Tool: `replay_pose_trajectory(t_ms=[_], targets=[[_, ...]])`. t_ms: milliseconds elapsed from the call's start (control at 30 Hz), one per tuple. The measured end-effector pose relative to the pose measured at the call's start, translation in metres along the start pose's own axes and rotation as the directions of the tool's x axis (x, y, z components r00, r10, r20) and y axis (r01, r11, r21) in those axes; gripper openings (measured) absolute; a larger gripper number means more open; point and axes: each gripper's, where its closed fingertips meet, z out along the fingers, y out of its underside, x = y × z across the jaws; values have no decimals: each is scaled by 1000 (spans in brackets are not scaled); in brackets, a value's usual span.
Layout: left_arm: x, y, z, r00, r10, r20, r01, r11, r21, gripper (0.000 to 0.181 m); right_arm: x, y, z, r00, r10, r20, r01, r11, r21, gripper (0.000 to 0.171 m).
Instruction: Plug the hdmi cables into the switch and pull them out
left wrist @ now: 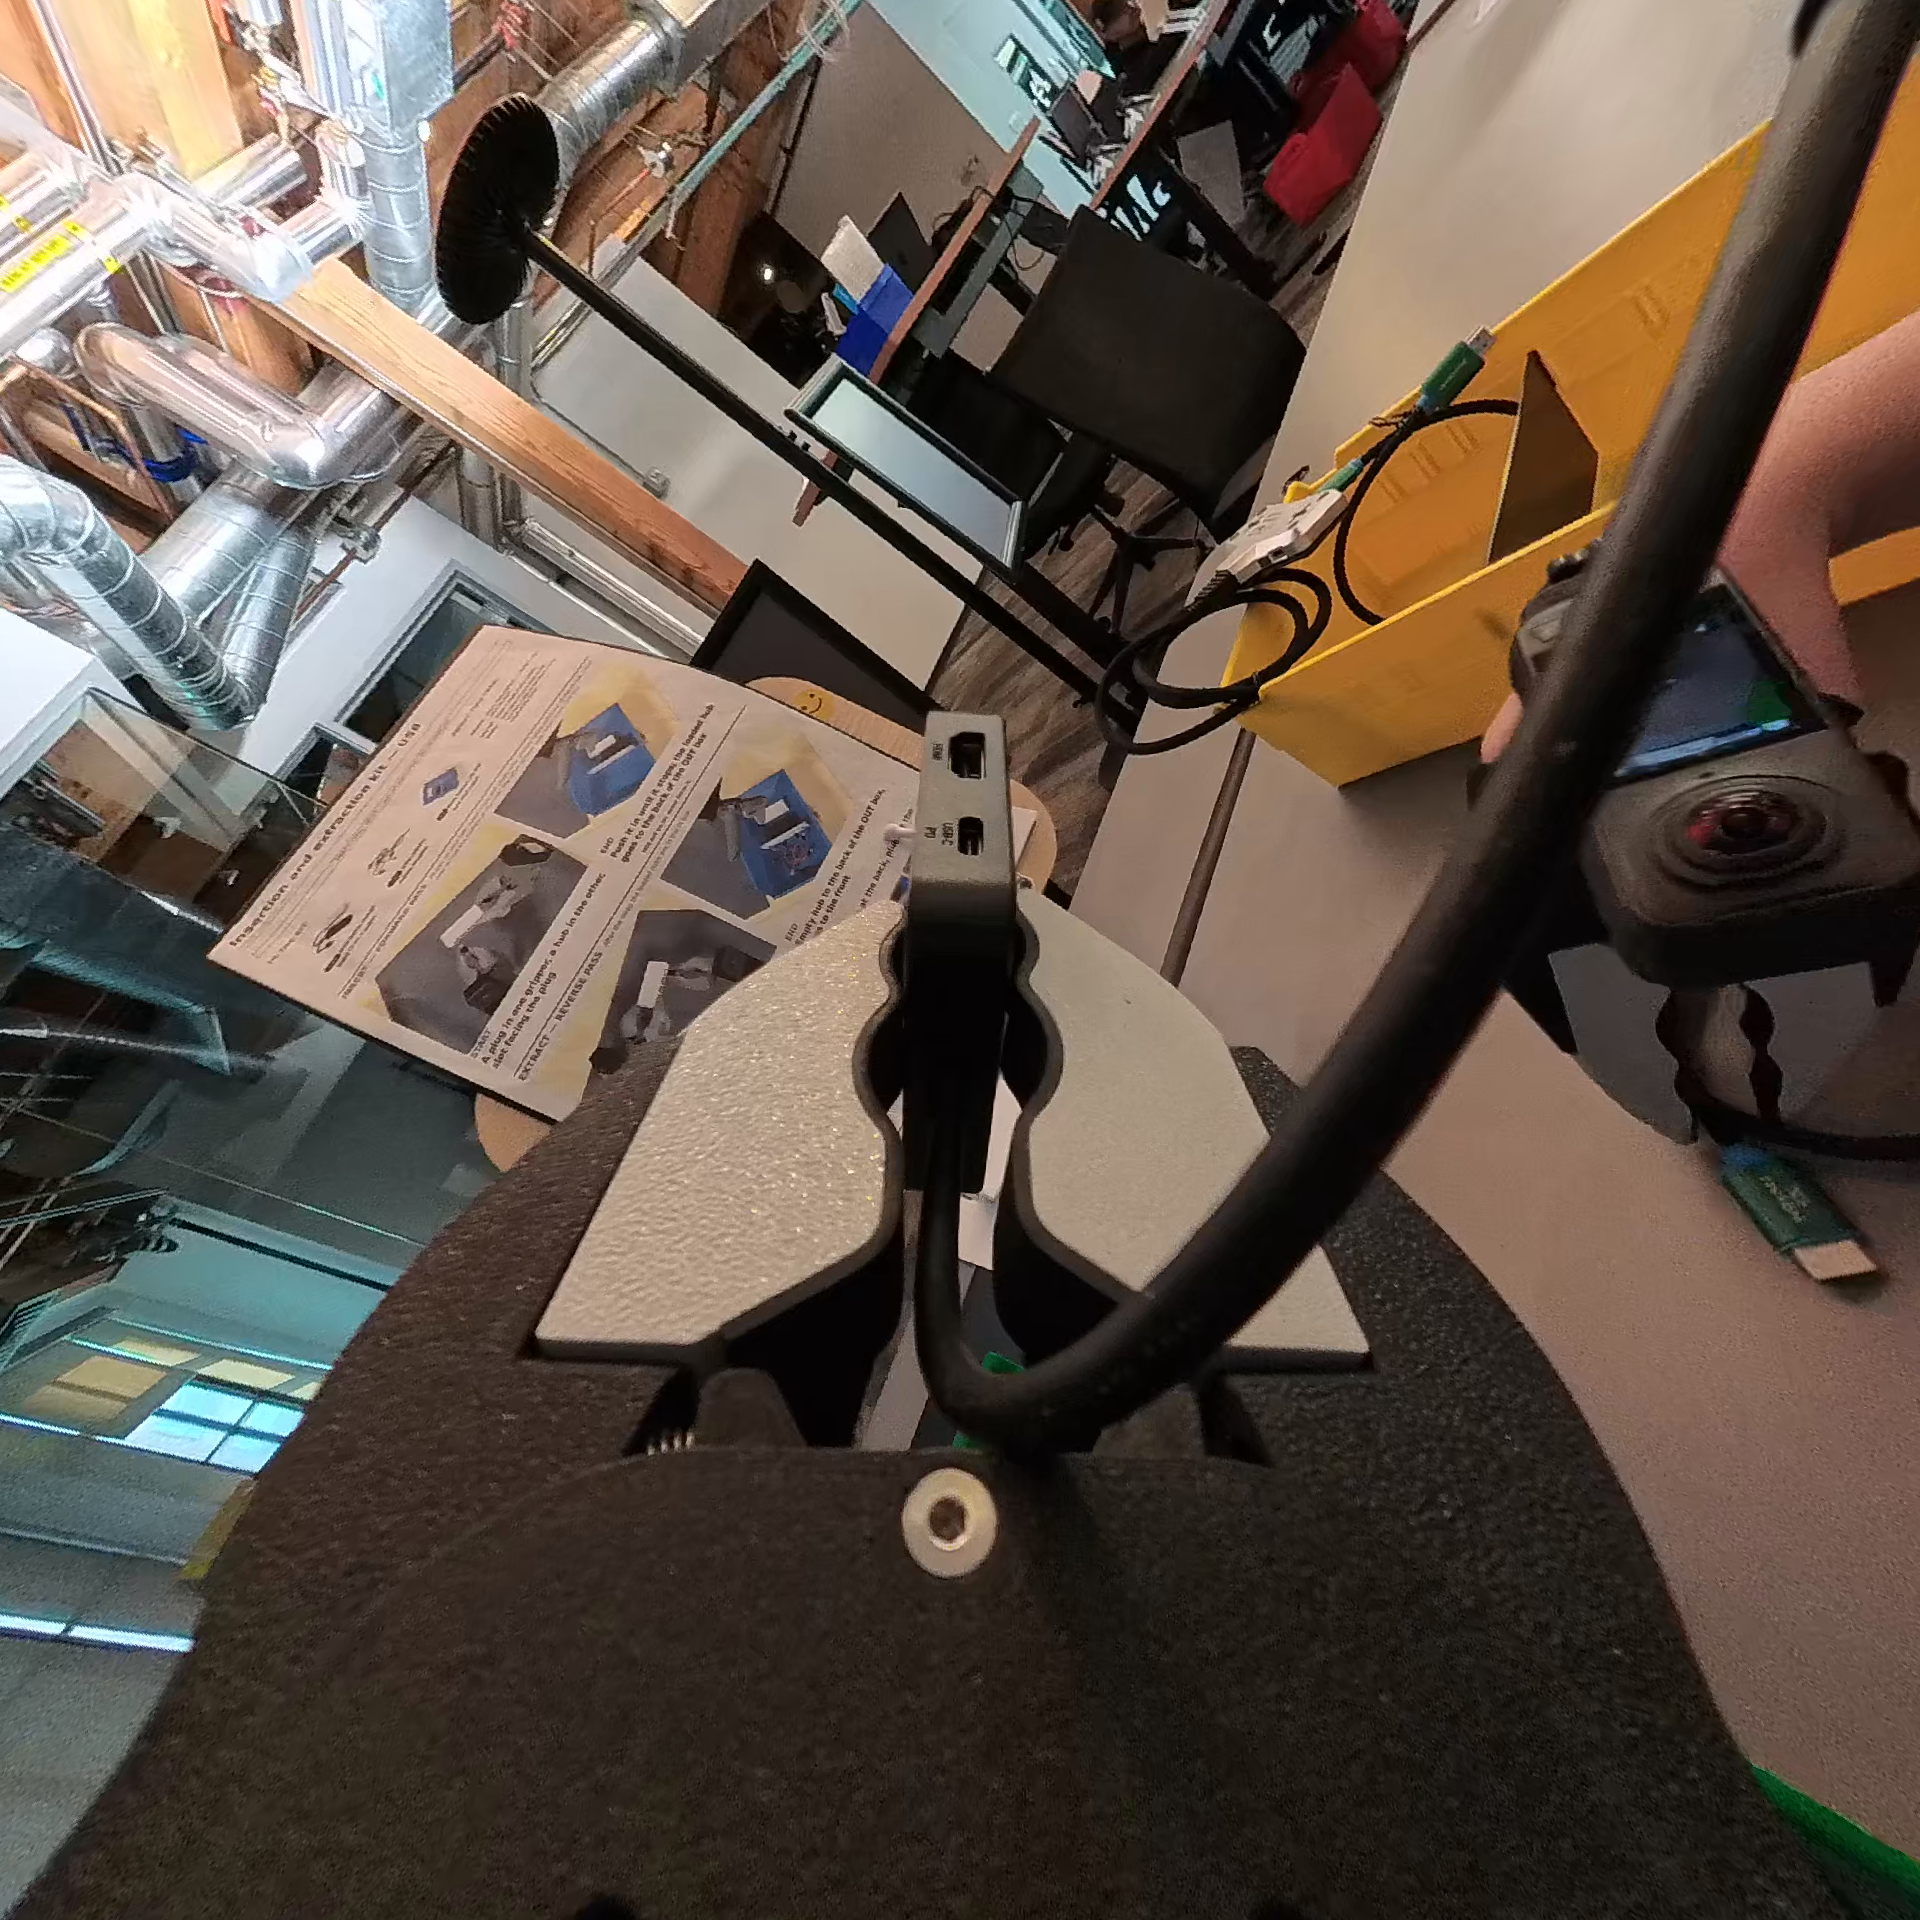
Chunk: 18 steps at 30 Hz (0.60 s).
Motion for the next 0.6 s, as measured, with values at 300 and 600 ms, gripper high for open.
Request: replay_pose_trajectory(t_ms=[300, 600], targets=[[-7, 4, -4, 1000, -16, 27, 16, 1000, -9, 14, 6, -10, 8, 978, 205, 36, -209, 967, 149, 15], [-11, 2, -8, 999, -20, 40, 20, 1000, -1, 14, 7, -17, 12, 945, 306, 113, -322, 932, 166, 16]])
